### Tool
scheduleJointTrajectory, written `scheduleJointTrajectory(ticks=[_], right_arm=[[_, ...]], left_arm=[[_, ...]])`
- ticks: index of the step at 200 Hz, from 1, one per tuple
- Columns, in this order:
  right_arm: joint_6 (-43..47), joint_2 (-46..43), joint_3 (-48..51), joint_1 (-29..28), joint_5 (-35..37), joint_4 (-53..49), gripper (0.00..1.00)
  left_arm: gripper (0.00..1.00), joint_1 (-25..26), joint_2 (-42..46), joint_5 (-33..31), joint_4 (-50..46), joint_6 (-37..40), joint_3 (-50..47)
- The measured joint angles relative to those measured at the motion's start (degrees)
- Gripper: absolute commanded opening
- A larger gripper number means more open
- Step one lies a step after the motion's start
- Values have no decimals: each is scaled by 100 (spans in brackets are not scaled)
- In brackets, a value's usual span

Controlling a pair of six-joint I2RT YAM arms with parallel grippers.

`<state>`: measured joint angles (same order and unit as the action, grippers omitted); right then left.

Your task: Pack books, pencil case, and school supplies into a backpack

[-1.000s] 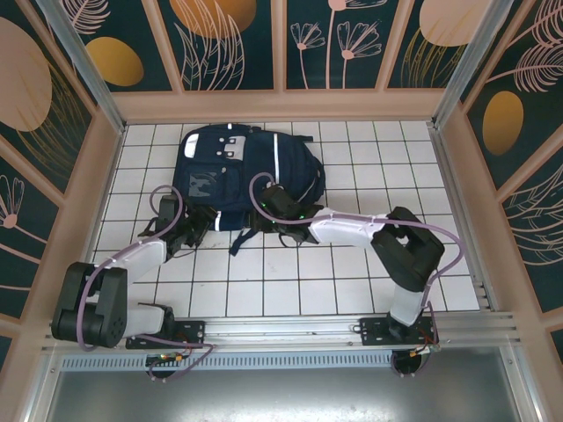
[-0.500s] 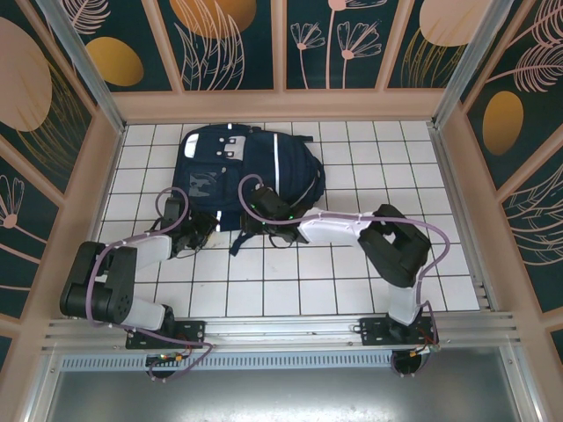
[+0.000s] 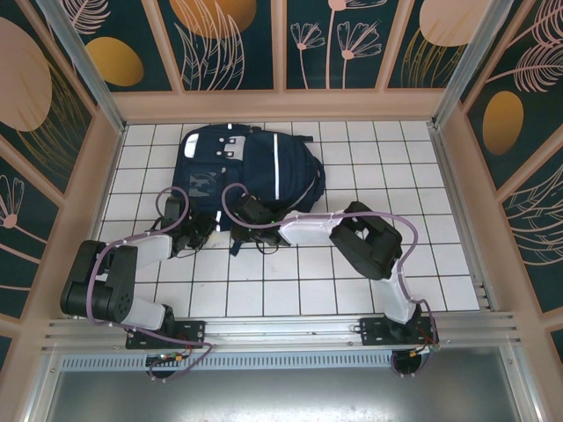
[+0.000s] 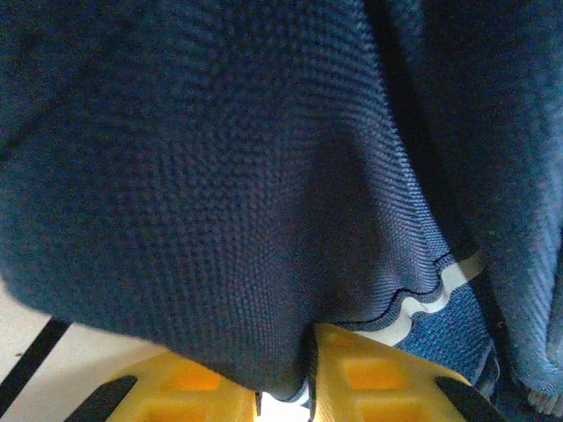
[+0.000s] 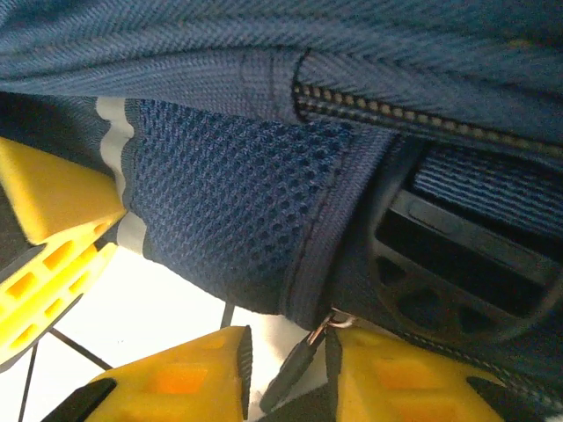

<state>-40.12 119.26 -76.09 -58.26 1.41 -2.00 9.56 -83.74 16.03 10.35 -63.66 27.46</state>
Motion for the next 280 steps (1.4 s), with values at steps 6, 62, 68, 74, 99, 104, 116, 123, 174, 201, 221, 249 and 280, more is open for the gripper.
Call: scheduleJointTrajectory(ticks=[6,62,68,74,99,104,116,123,174,201,221,249,280], right_arm=[[-24,63,-61,-4,-2,-44,30],[-260,243,-372,-13,48,-398,12],[-319,245,-382,-13,61,-428,3],[-369,245,-398,-13,72,-455,0],[-501,240,-442,-24,146,-533,0],[-505,240,-442,-28,164,-535,0],[-531,216,-426,-35,203,-542,0],[-544,179,-380,-37,232,-540,0],[-575,-450,299,-22,592,-595,0],[-614,-911,721,68,780,-592,0],[-640,-1235,1071,197,909,-597,0],[-654,-1659,1545,450,1054,-634,0],[-651,-2122,1965,688,1161,-636,0]], left_arm=[[22,0,2,2,0,0,0],[20,0,83,-31,-7,-4,-2],[19,-2,101,-63,-7,-4,-2],[18,-2,114,-105,-4,-4,-2],[10,-7,131,-168,-4,0,-2],[8,-7,131,-170,-4,-7,0],[1,-7,131,-181,-7,-9,4],[0,-7,131,-190,-15,4,11],[0,22,118,-302,-343,157,195],[0,42,107,-398,-721,358,422],[0,28,107,-518,-997,544,588],[0,-219,111,-671,-1281,815,772],[0,-660,105,-706,-1488,1012,970]])
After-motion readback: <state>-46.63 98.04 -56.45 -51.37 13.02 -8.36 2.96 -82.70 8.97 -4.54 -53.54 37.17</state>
